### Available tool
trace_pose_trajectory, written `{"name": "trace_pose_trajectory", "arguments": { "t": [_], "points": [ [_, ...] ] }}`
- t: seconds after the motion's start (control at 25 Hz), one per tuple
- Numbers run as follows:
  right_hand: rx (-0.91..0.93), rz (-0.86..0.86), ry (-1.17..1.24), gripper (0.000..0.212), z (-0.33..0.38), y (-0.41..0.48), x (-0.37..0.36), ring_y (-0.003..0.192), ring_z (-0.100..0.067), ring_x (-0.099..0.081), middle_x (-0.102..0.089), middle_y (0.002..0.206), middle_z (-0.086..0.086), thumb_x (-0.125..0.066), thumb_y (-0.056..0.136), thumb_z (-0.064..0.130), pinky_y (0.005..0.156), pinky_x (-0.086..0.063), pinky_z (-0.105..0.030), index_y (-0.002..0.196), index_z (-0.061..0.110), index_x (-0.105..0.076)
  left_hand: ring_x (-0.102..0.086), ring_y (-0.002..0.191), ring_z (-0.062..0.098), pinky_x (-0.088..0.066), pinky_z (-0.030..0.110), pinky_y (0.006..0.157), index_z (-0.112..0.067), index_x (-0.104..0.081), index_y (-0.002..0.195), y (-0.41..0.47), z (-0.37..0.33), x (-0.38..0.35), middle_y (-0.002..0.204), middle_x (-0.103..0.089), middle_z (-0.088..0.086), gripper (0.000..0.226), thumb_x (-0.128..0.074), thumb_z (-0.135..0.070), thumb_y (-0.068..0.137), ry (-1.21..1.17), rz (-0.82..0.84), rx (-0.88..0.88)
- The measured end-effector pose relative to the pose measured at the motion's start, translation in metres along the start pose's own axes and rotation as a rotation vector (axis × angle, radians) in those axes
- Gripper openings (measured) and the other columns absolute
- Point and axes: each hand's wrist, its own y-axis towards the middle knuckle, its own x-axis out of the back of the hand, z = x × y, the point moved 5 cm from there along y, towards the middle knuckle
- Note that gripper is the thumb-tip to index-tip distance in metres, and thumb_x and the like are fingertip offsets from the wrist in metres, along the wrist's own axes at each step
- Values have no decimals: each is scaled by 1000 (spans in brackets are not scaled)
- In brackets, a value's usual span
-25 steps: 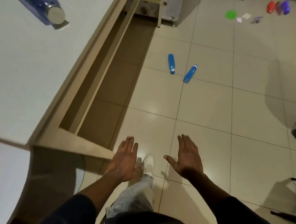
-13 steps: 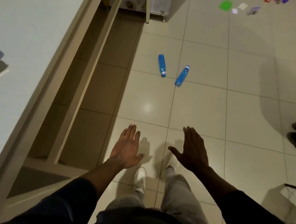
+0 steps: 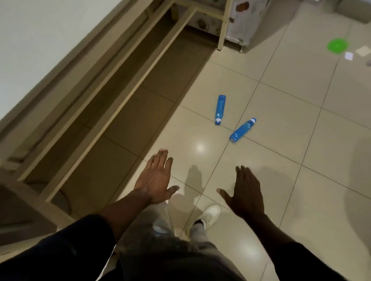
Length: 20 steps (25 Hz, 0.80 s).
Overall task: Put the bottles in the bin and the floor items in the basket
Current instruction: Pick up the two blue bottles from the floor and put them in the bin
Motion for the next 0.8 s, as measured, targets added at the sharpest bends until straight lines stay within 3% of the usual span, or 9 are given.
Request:
{"name": "trace_pose_trajectory", "arguments": {
  "t": [0.12, 0.32, 0.44, 0.6, 0.8],
  "points": [
    [-16, -65, 6, 102, -34, 50, 44, 147, -42, -37, -43, 155, -26, -64, 86, 70, 118, -35, -55, 151, -3, -37, 0, 160, 36, -1, 45, 128, -4, -21, 160, 38, -20, 18, 172, -4, 23, 99, -45, -73, 93, -34, -24, 63],
    [-3, -23, -20, 101, -67, 127, 75, 140, -41, -46, -50, 149, -24, -66, 84, 70, 112, -43, -55, 149, -3, -40, -7, 160, 39, -11, 49, 129, -2, -28, 158, 102, -32, 29, 170, -13, 26, 100, -45, -74, 92, -42, -21, 131],
    [3, 9, -26, 102, -79, 172, 87, 140, -39, -47, -50, 150, -22, -61, 84, 74, 112, -44, -53, 149, -1, -41, -4, 160, 38, -9, 49, 129, -3, -25, 159, 145, -33, 35, 171, -10, 25, 100, -46, -73, 92, -70, 33, 161],
    [29, -1, -57, 102, -97, 240, 111, 142, -35, -44, -47, 154, -19, -61, 83, 76, 115, -41, -49, 152, 4, -38, -1, 160, 38, -6, 49, 130, -3, -21, 160, 225, -34, 46, 171, -6, 25, 100, -46, -72, 92, -104, 82, 183],
    [26, 36, -45, 105, -120, 326, 162, 152, -32, -29, -31, 165, -13, -58, 84, 76, 123, -27, -44, 159, 11, -26, -4, 160, 38, -10, 49, 130, -4, -21, 161, 345, -46, 85, 172, -7, 23, 102, -46, -75, 92, -122, 71, 145]
  ]
}}
